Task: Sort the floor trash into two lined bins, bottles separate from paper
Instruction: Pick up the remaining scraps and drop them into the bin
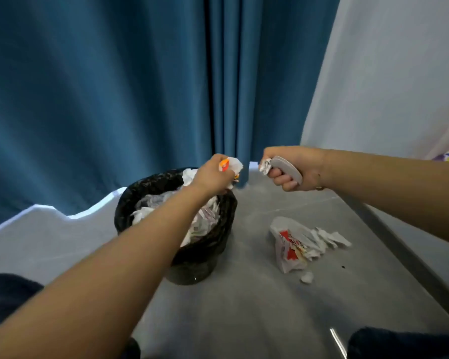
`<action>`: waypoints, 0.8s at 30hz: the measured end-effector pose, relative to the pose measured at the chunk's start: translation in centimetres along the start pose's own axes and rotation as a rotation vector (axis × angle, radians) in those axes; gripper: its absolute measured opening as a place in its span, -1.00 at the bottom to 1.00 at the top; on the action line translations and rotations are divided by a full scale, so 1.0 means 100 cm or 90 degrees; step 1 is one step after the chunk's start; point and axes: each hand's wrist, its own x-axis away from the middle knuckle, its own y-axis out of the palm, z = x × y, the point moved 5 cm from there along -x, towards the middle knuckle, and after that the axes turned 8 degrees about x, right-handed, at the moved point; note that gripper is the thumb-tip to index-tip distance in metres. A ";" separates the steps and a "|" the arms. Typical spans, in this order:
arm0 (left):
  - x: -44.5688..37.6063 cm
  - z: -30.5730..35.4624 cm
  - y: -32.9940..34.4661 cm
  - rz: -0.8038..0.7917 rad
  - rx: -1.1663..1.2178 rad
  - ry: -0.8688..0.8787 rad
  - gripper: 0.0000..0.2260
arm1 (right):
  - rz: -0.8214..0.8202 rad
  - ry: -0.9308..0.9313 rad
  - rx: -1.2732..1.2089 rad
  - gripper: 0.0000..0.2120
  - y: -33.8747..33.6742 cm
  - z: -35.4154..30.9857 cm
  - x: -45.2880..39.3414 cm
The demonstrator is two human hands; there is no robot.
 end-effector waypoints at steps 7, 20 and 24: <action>0.009 -0.063 -0.103 0.065 -0.038 -0.208 -0.59 | -0.023 0.081 -0.009 -0.71 0.081 -0.010 -0.046; -0.002 -0.064 -0.102 -0.004 0.062 -0.278 -0.62 | 0.007 0.130 0.033 -0.47 0.101 -0.010 -0.092; -0.011 -0.060 -0.109 0.016 -0.133 -0.149 -0.51 | 0.010 0.108 0.056 -0.53 0.078 -0.003 -0.095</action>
